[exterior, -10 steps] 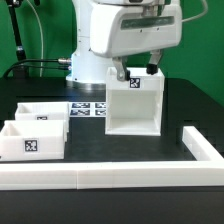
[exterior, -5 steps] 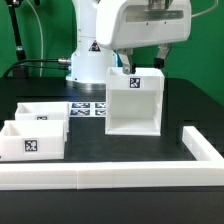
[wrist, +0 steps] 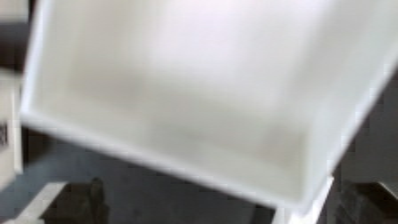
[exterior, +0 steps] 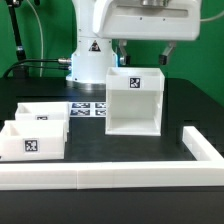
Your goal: Assemble drawer
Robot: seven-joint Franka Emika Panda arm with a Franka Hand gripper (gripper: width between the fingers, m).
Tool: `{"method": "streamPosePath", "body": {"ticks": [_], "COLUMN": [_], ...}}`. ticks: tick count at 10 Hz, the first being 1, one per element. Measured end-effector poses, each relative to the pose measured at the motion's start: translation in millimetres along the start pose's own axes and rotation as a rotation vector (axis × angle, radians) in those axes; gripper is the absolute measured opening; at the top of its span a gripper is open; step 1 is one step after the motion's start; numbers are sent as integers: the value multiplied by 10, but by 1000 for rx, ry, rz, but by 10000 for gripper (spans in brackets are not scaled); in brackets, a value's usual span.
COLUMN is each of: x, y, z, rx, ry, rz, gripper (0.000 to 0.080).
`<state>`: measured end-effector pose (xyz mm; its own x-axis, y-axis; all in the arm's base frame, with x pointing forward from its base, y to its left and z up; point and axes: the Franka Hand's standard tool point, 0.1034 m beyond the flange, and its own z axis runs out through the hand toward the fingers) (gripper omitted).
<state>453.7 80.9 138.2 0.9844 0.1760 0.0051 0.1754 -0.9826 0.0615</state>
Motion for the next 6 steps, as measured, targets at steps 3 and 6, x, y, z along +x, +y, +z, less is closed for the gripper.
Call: {"method": "streamPosePath", "body": {"ticks": [3,6], "x": [-108,-106], "y": [-238,-238], "z": [66,64], "rx": [36,36], "ry": [-2,-4], "rz": [192,192], "gripper": [650,650]}}
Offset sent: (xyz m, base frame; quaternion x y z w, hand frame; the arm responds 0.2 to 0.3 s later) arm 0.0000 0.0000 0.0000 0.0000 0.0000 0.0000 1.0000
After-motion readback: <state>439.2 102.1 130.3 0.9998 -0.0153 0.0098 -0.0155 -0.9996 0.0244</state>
